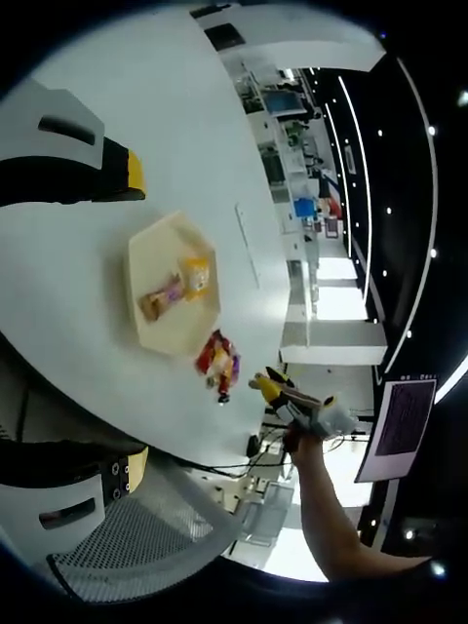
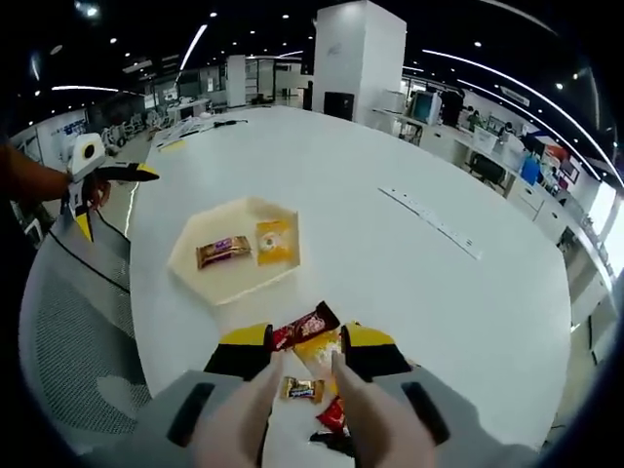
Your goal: Place the target food into the container with the food tongs after gripping and lifting it, then release it inside without dropping or visibly crushing the food.
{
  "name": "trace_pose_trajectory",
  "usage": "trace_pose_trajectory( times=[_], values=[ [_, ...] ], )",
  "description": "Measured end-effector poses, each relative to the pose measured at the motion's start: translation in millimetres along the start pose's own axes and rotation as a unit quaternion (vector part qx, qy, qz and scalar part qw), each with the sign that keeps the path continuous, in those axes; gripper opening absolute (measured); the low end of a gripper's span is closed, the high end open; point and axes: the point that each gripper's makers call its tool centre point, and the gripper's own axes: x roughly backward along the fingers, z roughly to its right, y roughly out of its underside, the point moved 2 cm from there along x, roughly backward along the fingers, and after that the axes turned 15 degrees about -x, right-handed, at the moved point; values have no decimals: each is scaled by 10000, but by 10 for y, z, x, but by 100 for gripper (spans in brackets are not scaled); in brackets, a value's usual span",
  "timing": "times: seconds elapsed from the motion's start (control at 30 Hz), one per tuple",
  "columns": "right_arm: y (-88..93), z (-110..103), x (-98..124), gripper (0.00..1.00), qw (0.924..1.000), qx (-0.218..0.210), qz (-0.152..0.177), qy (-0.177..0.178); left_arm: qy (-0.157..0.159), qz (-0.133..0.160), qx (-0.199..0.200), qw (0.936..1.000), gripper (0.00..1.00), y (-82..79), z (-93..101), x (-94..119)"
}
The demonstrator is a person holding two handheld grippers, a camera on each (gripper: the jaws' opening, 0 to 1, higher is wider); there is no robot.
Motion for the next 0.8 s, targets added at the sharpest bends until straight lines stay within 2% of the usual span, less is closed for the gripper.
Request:
trace_pose_trajectory(
  times=[0.53,0.8],
  values=[
    [287,-3,-176,27,10000,-15,-73,42,-1,-13,29,10000,100,14,-8,-8],
    [337,-16,-241,27,9999,-17,-98,14,-4,-37,36,10000,100,21,-7,-4]
  ],
)
